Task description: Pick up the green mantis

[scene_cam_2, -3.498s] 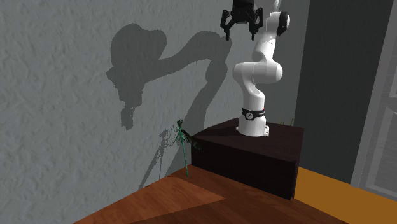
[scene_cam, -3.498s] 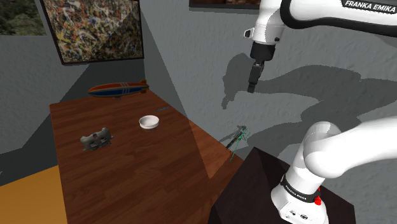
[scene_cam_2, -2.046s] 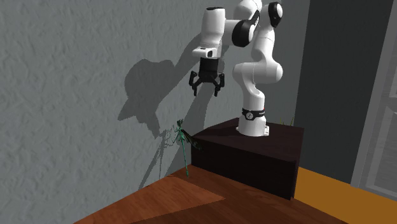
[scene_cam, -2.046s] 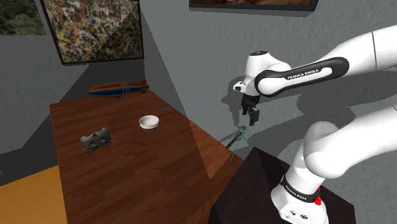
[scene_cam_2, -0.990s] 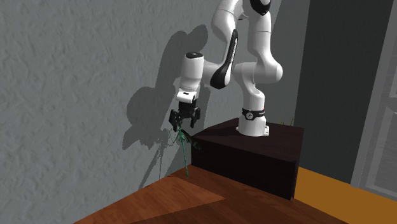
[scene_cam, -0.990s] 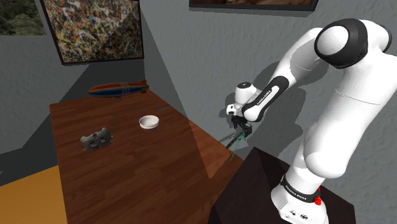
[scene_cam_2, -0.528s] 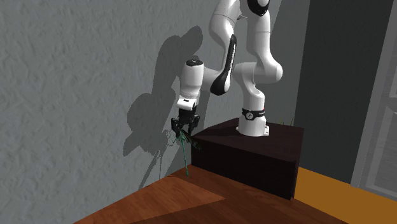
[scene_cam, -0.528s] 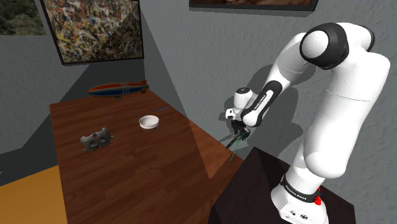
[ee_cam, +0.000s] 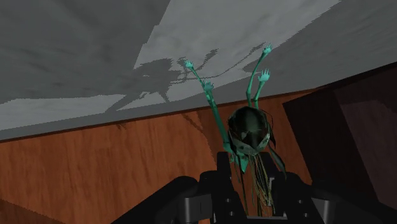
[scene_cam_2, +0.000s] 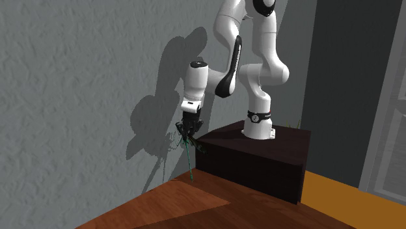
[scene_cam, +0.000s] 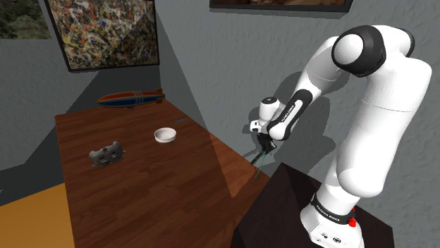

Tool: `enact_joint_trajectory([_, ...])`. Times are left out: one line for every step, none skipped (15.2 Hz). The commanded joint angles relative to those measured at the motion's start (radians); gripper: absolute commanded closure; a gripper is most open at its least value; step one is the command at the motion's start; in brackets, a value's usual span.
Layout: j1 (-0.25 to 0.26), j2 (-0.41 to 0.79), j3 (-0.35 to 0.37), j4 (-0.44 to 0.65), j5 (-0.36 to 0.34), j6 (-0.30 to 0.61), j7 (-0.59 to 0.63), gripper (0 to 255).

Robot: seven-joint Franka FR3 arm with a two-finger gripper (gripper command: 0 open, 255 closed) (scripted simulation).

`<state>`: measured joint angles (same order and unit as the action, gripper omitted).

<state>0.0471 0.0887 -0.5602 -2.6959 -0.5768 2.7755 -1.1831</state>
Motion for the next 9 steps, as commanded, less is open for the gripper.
enact_joint_trajectory([0.000, 0.000, 0.001, 0.000, 0.001, -0.001, 0.000, 255])
enact_joint_trajectory([0.002, -0.020, -0.001, -0.001, -0.002, -0.020, -0.002, 255])
enact_joint_trajectory([0.003, -0.040, -0.001, -0.002, -0.005, -0.038, -0.004, 255])
enact_joint_trajectory([0.003, -0.060, -0.002, -0.003, -0.007, -0.057, -0.006, 255])
enact_joint_trajectory([0.004, -0.079, -0.002, -0.003, -0.009, -0.076, -0.008, 255])
enact_joint_trajectory([0.004, -0.099, -0.002, -0.003, -0.011, -0.095, -0.010, 255])
enact_joint_trajectory([0.004, -0.118, -0.001, -0.003, -0.012, -0.113, -0.013, 255])
enact_joint_trajectory([0.004, -0.136, 0.000, -0.003, -0.013, -0.132, -0.015, 255])
enact_joint_trajectory([0.004, -0.155, 0.002, -0.002, -0.014, -0.151, -0.018, 255])
